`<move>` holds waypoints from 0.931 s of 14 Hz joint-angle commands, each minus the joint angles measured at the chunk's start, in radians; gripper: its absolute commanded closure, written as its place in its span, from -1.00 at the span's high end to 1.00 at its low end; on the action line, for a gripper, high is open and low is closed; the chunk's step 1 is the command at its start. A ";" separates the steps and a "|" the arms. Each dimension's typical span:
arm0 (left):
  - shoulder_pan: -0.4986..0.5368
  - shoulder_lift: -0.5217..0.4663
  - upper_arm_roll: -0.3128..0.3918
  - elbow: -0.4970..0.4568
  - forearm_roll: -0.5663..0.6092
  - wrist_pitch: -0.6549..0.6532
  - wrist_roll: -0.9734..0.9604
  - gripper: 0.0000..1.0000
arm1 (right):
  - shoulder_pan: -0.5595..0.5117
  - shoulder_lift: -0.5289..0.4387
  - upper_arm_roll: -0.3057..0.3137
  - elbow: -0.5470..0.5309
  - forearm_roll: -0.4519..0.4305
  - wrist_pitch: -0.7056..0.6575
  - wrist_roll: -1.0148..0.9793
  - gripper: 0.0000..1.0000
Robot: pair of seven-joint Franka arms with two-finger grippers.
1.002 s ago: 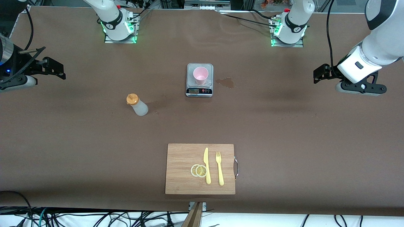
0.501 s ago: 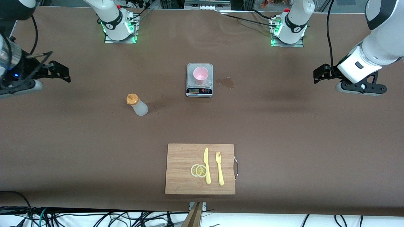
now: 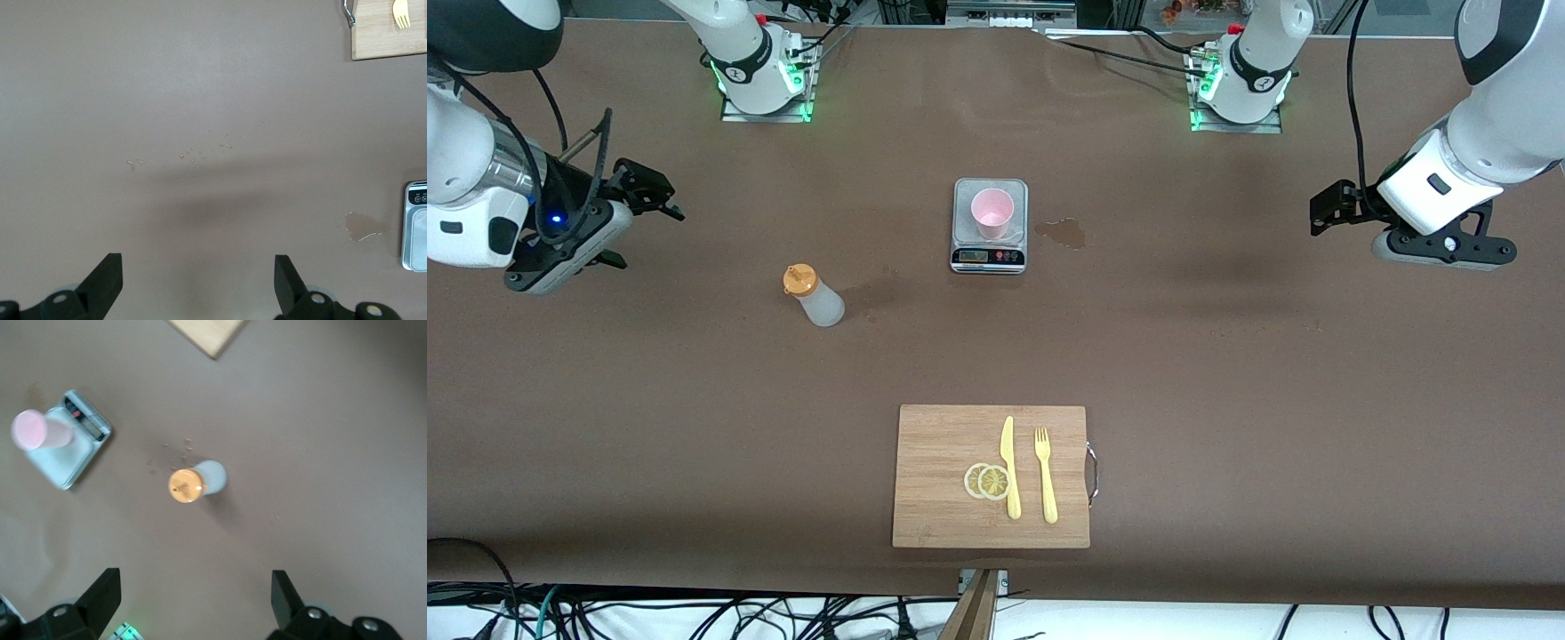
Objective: Add sauce to pink cup with both arms
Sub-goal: 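Reach the right gripper toward the white squeeze bottle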
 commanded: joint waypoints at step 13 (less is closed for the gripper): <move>-0.002 -0.005 0.005 0.003 -0.004 0.007 0.020 1.00 | -0.277 0.324 -0.002 -0.271 0.695 0.095 -1.546 1.00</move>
